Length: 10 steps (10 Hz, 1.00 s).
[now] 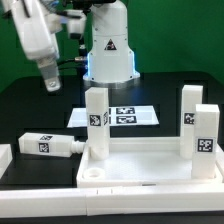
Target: Assemble desk
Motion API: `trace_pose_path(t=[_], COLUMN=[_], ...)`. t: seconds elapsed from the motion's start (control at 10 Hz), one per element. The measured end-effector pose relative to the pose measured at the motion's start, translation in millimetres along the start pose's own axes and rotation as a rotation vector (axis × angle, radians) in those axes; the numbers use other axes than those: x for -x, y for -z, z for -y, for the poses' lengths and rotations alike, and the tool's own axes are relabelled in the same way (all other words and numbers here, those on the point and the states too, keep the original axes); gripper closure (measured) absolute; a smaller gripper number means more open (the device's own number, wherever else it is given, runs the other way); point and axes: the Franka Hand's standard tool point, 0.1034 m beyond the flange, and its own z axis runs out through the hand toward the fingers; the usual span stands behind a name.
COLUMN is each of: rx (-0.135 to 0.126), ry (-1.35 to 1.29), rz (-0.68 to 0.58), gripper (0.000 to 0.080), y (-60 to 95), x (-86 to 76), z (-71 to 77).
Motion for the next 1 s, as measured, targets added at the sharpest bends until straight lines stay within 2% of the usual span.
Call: trace_pose_path(t=[0.2, 0.4, 0.8, 1.0], rx=[0.077, 0.114, 0.11, 0.085], ry=[0.029, 0.091, 0.097, 0.036], rz=[-0.017, -0.03, -0.023, -0.002], gripper=[0.015, 0.015, 0.015, 0.015], y=[-21.5, -28.5, -30.2, -33.7], x=[10.5, 17.0, 13.1, -22.0], z=[-6.6, -7.9, -12.0, -39.3])
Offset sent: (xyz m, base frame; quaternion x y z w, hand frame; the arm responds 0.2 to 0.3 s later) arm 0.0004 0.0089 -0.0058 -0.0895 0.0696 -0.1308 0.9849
